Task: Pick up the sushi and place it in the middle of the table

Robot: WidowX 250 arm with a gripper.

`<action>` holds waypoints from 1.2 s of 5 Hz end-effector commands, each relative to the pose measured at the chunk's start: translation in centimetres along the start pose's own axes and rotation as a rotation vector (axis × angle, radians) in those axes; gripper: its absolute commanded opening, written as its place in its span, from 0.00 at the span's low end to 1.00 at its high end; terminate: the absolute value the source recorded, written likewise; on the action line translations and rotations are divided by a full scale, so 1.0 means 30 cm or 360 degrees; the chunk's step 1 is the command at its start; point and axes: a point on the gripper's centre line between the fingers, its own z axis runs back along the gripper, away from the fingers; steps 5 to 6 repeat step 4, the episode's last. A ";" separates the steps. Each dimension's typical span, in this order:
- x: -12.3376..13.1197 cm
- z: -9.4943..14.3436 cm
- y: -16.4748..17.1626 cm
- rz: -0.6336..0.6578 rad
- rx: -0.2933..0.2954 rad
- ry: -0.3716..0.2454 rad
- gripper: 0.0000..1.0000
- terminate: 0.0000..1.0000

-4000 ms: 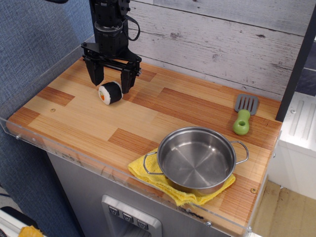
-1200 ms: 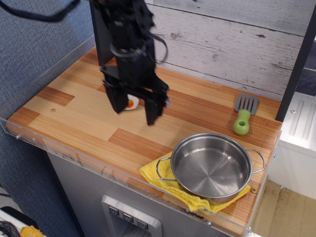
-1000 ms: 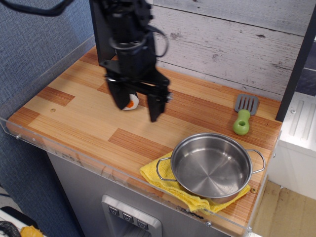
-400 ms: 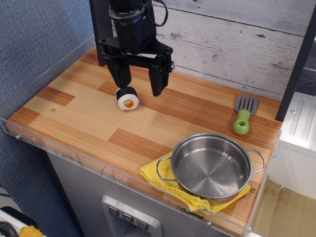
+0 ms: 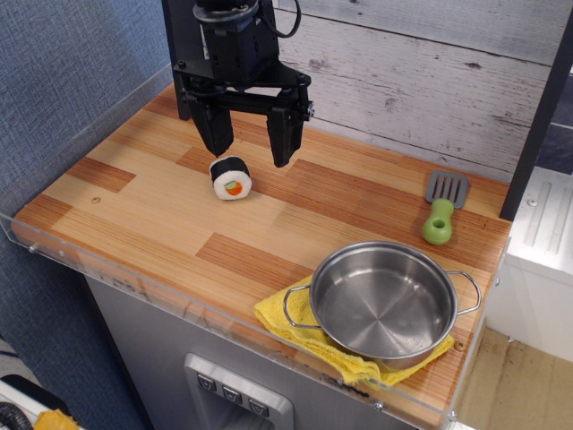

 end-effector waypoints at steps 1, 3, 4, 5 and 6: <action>0.018 0.057 -0.001 -0.0015 0.0009 -0.0092 1.00 0.00; 0.023 0.070 0.030 -0.0095 0.0176 -0.0002 1.00 0.00; 0.023 0.070 0.030 -0.0095 0.0176 -0.0002 1.00 1.00; 0.023 0.070 0.030 -0.0095 0.0176 -0.0002 1.00 1.00; 0.023 0.070 0.030 -0.0095 0.0176 -0.0002 1.00 1.00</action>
